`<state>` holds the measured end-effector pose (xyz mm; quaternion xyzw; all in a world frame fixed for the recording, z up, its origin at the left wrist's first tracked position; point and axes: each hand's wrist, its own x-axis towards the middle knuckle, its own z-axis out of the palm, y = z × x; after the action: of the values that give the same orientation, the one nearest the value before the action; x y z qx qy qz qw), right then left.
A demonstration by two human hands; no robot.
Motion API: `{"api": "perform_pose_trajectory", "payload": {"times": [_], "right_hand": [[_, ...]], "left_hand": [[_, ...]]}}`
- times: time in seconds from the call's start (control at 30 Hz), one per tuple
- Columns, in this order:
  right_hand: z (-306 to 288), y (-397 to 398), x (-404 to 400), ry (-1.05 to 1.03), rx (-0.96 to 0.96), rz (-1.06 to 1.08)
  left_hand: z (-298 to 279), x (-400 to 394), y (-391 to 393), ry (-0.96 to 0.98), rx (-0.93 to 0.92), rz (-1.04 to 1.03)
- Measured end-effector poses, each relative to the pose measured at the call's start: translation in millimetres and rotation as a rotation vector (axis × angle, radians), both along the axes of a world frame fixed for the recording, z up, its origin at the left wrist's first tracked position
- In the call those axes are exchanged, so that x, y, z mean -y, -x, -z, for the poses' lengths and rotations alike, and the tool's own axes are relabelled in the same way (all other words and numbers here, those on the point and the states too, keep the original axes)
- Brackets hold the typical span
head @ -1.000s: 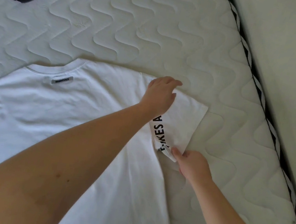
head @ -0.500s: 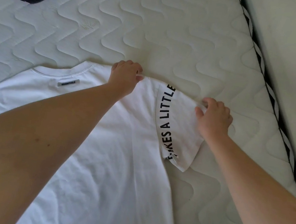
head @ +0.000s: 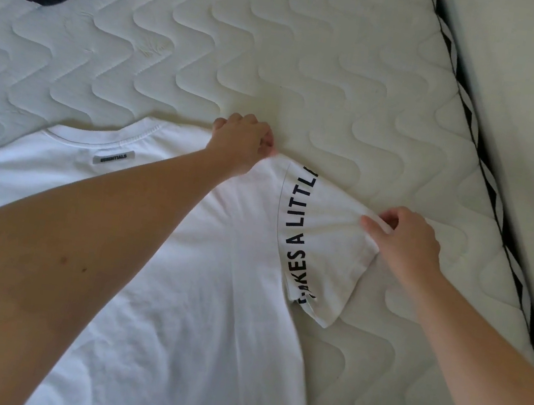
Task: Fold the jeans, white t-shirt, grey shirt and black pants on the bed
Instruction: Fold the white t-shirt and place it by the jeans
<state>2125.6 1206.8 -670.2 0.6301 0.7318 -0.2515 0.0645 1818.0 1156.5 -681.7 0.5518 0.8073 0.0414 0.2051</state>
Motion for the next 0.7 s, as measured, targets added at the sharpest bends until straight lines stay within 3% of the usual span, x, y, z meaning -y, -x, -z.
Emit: {"api": "perform_pose_trajectory", "payload": {"times": [0.07,0.17,0.33,0.5,0.7], "right_hand": [[0.6,-3.0,3.3,0.054,0.041,-0.021],[-3.2,-5.8,13.5,0.111,-0.158,0.084],[-27.9,1.4,44.2,0.205,-0.545,0.167],[-61.2,21.4,74.1,0.301,-0.697,0.111],[-106.8,70.2,106.0,0.312,-0.749,-0.057]], "left_hand": [[-6.6,-5.2,-15.2,0.019,0.022,0.127],[-14.9,-5.8,-43.6,-0.151,0.043,0.157],[-23.9,25.5,-69.4,-0.354,0.190,-0.240],[-5.9,93.5,-46.6,-0.333,0.269,-0.571],[-10.8,88.7,-8.0,-0.185,0.916,-0.864]]}}
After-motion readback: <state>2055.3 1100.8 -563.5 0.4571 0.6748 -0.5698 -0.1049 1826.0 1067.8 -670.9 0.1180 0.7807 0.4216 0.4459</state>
